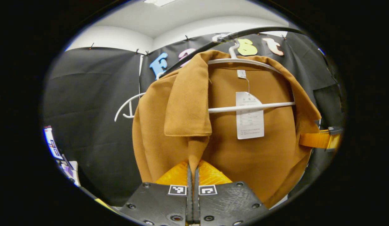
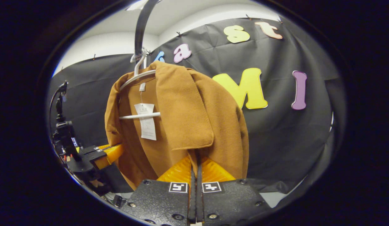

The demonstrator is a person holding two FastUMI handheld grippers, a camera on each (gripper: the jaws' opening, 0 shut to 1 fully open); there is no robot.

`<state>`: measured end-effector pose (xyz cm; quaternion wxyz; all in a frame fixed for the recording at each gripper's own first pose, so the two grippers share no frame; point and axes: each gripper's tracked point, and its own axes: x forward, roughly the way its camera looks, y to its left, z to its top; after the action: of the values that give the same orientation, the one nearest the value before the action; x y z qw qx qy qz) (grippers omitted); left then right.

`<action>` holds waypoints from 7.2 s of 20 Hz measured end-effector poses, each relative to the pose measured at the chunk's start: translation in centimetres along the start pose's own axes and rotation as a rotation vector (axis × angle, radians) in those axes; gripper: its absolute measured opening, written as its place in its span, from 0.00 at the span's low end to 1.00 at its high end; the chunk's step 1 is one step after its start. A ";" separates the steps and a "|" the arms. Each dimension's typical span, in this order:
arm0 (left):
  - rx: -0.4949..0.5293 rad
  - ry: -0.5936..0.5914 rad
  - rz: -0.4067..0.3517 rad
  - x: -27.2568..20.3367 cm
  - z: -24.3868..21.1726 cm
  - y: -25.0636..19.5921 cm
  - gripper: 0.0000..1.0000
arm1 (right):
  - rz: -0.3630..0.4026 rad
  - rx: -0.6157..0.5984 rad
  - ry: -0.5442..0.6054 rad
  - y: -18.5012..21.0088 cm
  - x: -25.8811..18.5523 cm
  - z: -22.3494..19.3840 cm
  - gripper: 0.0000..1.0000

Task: Grasp the clothes on the hanger with both hands and then place them into the laundry hamper below.

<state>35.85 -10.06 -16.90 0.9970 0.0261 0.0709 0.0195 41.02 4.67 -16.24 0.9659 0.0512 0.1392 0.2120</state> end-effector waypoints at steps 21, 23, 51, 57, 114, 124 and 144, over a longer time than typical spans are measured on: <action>-0.117 -0.108 -0.010 -1.2 7.0 6.1 0.05 | 0.525 0.603 -0.219 0.9 -3.6 9.3 0.04; -0.143 -0.134 0.006 -0.9 8.4 6.9 0.05 | 0.536 0.628 -0.243 -0.1 -3.6 10.2 0.03; -0.250 -0.090 0.058 2.0 8.9 12.6 0.00 | 0.209 0.611 -0.341 -8.8 -0.8 12.2 0.03; -0.243 -0.074 0.076 3.4 9.9 14.3 0.05 | 0.091 0.502 -0.357 -10.4 0.4 13.2 0.04; -0.242 0.519 -0.294 -8.4 -17.0 -4.9 0.00 | 0.137 0.295 0.406 9.9 -3.3 -16.8 0.04; -0.299 0.918 -0.201 -15.5 -32.1 -6.3 0.07 | -0.006 0.254 0.793 8.1 -5.3 -32.4 0.04; -0.197 0.873 -0.141 -16.5 -30.4 -2.8 0.98 | -0.178 0.093 0.714 4.1 -4.8 -30.6 0.81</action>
<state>15.32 -12.10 -44.76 0.8703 -0.0847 0.4842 -0.0327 26.33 7.55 -43.63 0.8678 0.0055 0.4808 0.1252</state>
